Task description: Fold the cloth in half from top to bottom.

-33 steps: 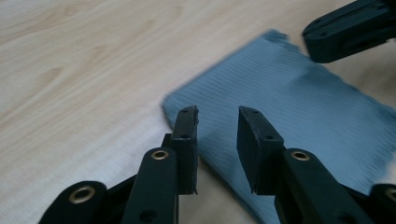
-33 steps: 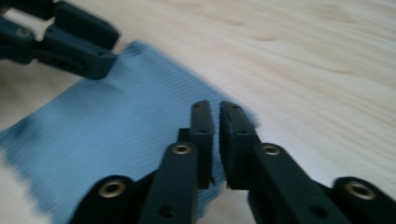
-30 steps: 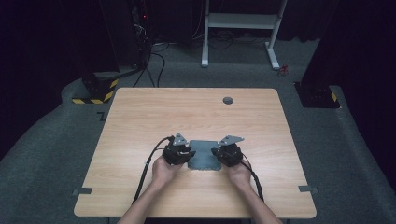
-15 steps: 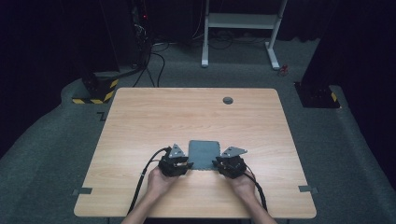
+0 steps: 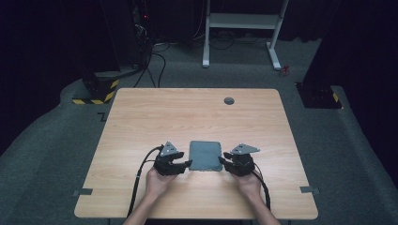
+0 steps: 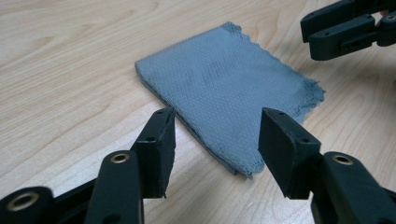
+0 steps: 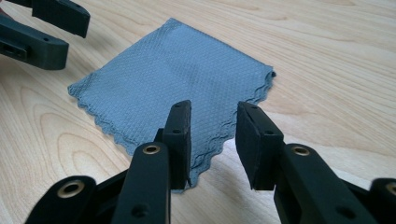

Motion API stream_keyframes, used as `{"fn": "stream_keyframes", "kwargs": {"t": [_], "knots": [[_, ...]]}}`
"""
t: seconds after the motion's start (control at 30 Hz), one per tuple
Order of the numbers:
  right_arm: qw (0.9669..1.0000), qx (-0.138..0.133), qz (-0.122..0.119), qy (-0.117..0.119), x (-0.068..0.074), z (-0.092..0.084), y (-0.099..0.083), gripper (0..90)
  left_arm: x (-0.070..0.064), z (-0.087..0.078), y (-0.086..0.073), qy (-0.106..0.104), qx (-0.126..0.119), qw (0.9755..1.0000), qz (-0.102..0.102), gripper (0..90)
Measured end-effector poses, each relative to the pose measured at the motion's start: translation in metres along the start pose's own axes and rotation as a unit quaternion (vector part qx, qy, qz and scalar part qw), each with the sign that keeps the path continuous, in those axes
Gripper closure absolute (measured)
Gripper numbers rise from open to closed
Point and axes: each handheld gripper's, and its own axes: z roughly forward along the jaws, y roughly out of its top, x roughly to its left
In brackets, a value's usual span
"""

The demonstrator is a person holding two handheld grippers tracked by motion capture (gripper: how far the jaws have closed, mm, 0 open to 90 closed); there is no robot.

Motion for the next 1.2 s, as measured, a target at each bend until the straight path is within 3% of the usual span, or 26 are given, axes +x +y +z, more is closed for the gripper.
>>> {"fn": "stream_keyframes", "kwargs": {"t": [0.03, 0.13, 0.43, 0.6, 0.73, 0.87, 1.2], "knots": [[1.0000, 0.000, 0.004, 0.000, 0.000, -0.001, 0.000, 65.6, 0.000, -0.001, 0.000, -0.003, -0.003, 1.0000, -0.008, 45.7], [1.0000, -0.006, 0.004, -0.001, -0.002, -0.006, 0.001, 65.0, 0.000, -0.006, 0.002, -0.002, -0.007, 1.0000, -0.001, 44.0], [0.9995, -0.028, 0.015, 0.000, -0.009, -0.021, 0.005, 62.8, 0.004, -0.019, 0.003, 0.008, -0.035, 0.9992, -0.016, 40.9], [0.9991, -0.035, 0.022, -0.001, -0.014, -0.026, 0.002, 62.1, 0.008, -0.024, 0.001, 0.011, -0.037, 0.9990, -0.022, 40.0], [0.9986, -0.043, 0.031, -0.003, -0.017, -0.031, 0.000, 61.7, 0.009, -0.032, 0.000, 0.019, -0.040, 0.9989, -0.015, 40.2], [0.9984, -0.044, 0.036, -0.003, -0.020, -0.034, -0.004, 61.4, 0.013, -0.039, -0.003, 0.021, -0.054, 0.9979, -0.028, 39.8], [0.9971, -0.062, 0.044, -0.009, -0.026, -0.048, -0.010, 61.0, 0.020, -0.050, -0.011, 0.032, -0.059, 0.9970, -0.037, 39.4]]}}
